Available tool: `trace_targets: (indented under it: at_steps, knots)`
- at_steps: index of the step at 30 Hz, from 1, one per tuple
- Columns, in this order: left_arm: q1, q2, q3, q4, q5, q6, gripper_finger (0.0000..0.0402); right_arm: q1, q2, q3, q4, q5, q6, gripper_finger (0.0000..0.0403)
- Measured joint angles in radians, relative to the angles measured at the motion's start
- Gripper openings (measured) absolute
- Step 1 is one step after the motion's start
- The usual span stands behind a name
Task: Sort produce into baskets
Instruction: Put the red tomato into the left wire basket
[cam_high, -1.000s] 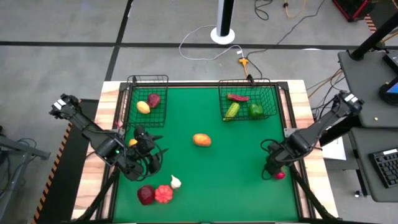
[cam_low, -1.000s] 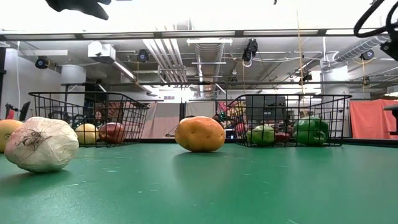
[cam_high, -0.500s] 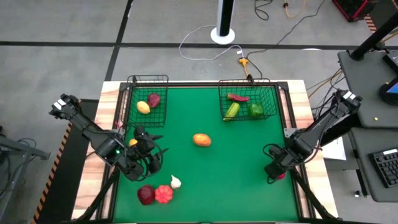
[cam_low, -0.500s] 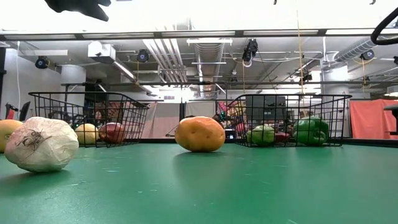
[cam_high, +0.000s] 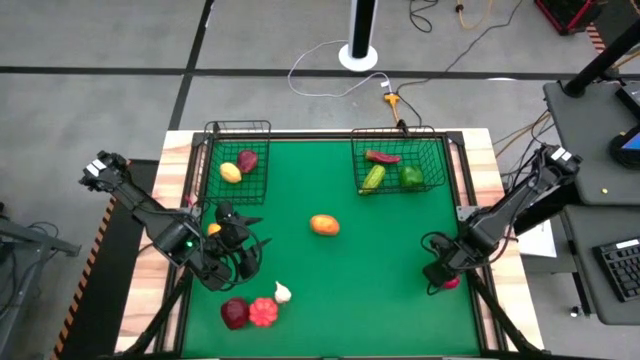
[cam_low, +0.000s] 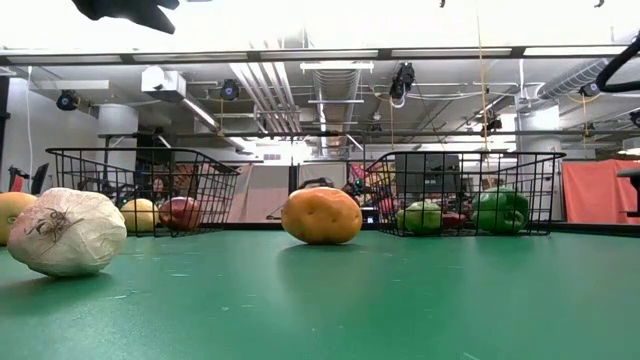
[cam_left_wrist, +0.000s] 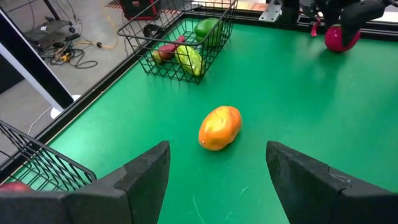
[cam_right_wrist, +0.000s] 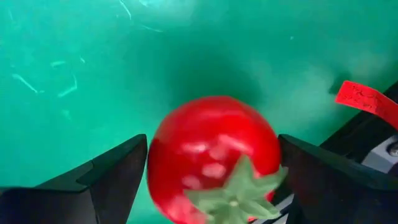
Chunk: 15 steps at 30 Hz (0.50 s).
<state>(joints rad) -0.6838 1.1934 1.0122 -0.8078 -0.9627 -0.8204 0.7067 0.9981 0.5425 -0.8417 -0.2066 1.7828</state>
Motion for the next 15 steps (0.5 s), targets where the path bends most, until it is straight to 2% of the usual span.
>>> trace_targets:
  at_steps: [15]
  knots:
    - [0.000, 0.000, 0.000, 0.000, 0.000, 0.000, 0.0246, 0.000, 0.000, -0.001, 0.013, -0.003, -0.013, 0.0323]
